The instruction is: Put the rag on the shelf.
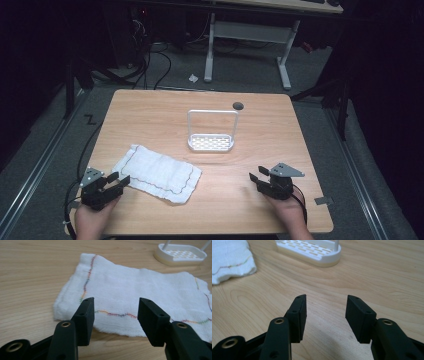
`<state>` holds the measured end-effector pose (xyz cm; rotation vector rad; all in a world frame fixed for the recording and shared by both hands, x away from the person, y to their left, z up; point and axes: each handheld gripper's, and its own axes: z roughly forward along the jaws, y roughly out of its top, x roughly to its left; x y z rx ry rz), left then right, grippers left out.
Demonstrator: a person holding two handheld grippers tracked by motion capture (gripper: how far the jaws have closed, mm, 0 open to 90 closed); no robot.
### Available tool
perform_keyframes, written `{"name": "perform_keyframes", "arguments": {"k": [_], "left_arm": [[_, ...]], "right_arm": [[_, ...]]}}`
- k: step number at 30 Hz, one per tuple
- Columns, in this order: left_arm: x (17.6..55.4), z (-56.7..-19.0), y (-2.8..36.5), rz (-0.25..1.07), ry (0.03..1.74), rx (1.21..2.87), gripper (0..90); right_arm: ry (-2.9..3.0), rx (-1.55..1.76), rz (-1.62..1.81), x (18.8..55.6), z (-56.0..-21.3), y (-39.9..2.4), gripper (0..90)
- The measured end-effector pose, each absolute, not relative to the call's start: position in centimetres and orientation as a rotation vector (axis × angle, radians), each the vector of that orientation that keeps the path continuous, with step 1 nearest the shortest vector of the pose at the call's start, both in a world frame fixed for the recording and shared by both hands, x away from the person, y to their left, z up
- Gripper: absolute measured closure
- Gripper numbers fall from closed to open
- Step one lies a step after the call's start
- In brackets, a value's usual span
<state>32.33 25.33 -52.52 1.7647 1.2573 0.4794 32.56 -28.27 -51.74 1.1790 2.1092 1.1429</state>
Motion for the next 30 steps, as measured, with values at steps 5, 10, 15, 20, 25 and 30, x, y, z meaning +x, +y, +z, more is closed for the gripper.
{"name": "perform_keyframes", "arguments": {"k": [5, 10, 15, 20, 25, 30], "left_arm": [[32.3, -52.8, 25.1, 0.446, 1.255, 1.766, 47.8], [32.1, -53.0, 25.3, 0.413, 1.264, 1.763, 51.6], [32.1, -52.8, 25.1, 0.398, 1.249, 1.799, 64.8], [32.5, -52.8, 23.3, 0.369, 1.215, 1.855, 83.9], [33.0, -52.1, 18.3, 0.348, 1.101, 1.903, 89.9], [34.2, -52.7, 14.0, 0.315, 1.040, 1.991, 90.0]], "right_arm": [[2.128, 1.182, 1.132, 32.7, -52.0, -28.3, 53.0], [2.134, 1.173, 1.135, 32.6, -51.8, -27.8, 55.3], [2.164, 1.148, 1.135, 32.7, -52.0, -26.7, 56.5], [2.225, 1.127, 1.130, 33.0, -52.6, -25.1, 59.8], [2.247, 1.111, 1.134, 33.4, -52.8, -23.6, 63.2], [2.264, 1.078, 1.101, 33.1, -52.8, -22.5, 65.6]]}}
